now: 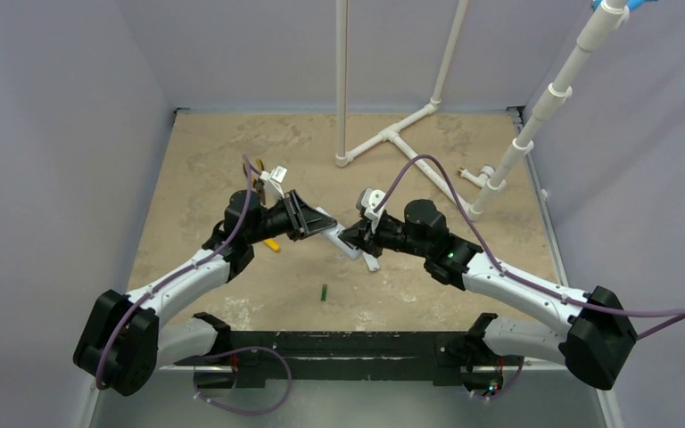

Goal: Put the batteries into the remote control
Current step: Load the battery into the remote control.

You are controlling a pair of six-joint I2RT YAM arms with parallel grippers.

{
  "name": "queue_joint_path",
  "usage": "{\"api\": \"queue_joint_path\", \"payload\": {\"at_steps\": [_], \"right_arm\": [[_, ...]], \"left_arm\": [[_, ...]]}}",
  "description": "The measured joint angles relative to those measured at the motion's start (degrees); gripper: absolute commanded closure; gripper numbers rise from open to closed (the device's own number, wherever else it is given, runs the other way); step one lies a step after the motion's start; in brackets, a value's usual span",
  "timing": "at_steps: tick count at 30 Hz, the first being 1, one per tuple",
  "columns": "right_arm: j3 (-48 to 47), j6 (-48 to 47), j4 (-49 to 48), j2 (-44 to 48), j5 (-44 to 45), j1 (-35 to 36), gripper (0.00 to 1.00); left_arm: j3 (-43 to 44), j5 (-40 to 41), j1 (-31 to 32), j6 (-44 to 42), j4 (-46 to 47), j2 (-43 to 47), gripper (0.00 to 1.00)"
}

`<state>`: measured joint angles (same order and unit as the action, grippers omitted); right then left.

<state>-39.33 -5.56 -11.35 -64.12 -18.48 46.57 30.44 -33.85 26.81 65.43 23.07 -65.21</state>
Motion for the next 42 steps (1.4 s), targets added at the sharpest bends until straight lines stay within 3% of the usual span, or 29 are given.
{"api": "queue_joint_path", "payload": {"at_steps": [12,42], "right_arm": [[-0.20,-1.36,1.31,0.44,2.58,0.02,0.99],[0.48,-3.96,1.55,2.40,2.91,-0.02,0.83]], "left_arm": [[0.33,-0.22,0.02,0.09,0.09,-1.01,1.00],[0.61,-1.18,-0.02,1.68,3.54,-2.49,1.00]]}}
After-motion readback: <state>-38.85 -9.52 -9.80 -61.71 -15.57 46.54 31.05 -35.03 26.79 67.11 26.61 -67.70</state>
